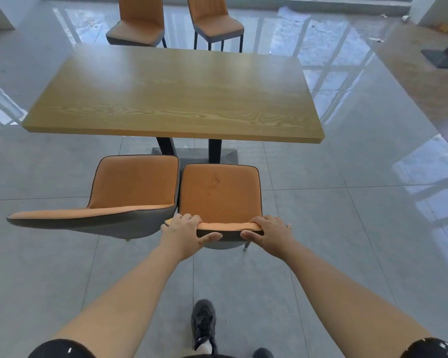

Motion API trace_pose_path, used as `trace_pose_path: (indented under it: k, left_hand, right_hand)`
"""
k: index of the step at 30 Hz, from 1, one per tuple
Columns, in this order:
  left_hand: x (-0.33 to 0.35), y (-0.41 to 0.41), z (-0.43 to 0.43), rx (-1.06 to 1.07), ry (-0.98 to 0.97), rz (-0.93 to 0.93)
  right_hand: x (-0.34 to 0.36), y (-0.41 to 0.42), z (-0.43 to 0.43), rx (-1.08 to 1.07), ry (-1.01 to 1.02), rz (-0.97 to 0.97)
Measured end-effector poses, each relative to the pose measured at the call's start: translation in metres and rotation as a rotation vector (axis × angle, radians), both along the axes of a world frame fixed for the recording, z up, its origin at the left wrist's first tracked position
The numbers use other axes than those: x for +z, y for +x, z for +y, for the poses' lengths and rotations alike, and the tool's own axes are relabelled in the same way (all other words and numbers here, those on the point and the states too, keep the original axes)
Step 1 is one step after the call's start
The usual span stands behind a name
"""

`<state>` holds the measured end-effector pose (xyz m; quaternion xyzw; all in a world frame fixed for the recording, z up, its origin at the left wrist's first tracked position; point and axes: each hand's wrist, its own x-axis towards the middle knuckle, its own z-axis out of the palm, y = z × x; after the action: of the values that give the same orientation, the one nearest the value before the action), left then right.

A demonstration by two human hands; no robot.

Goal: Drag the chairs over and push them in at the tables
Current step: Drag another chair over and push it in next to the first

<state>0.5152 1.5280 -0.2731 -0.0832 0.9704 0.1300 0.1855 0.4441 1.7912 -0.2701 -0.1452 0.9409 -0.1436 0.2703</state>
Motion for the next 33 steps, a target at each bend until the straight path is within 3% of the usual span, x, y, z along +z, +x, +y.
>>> trace_pose_path:
  k: [33]
  left_hand:
    - [0.007, -0.063, -0.002, 0.019, 0.027, -0.025]
  right_hand:
    - [0.001, -0.071, -0.005, 0.006, -0.043, 0.004]
